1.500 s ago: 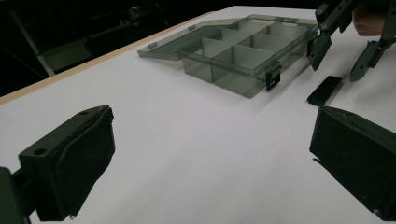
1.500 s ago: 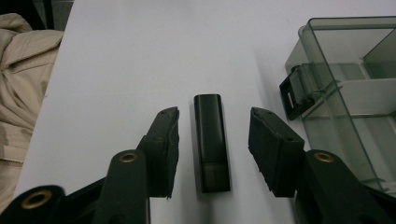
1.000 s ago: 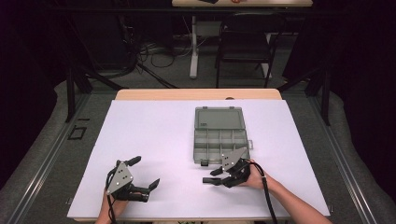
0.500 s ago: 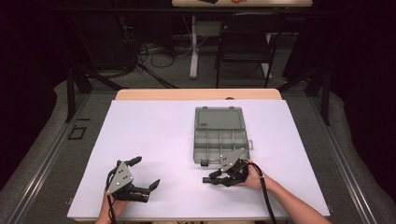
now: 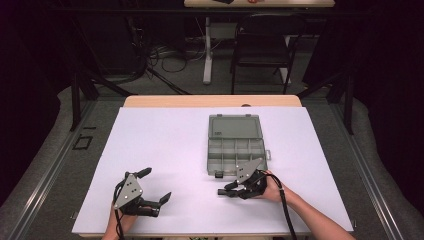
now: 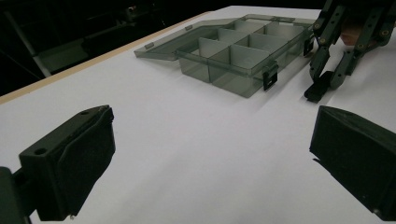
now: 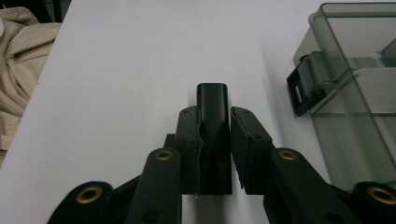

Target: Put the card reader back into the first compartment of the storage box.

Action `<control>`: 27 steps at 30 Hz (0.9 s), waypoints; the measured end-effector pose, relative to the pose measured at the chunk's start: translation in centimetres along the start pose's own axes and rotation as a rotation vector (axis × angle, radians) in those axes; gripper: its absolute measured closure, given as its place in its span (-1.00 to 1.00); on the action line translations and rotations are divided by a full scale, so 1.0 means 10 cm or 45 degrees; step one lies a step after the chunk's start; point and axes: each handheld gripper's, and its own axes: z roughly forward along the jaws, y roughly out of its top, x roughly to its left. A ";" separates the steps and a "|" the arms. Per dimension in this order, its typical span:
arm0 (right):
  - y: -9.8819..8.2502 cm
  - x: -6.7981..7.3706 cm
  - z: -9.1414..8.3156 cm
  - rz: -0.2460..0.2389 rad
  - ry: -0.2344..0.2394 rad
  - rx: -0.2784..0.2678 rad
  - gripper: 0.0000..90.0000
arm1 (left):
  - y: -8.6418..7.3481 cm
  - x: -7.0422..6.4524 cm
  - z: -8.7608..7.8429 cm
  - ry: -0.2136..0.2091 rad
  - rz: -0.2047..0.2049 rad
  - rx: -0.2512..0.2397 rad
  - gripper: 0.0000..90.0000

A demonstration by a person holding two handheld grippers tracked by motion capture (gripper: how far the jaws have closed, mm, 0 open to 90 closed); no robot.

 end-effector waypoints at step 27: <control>0.12 0.08 -0.26 0.005 -0.075 -0.067 0.64 | 0.01 -0.01 0.01 -0.005 0.002 0.001 -1.00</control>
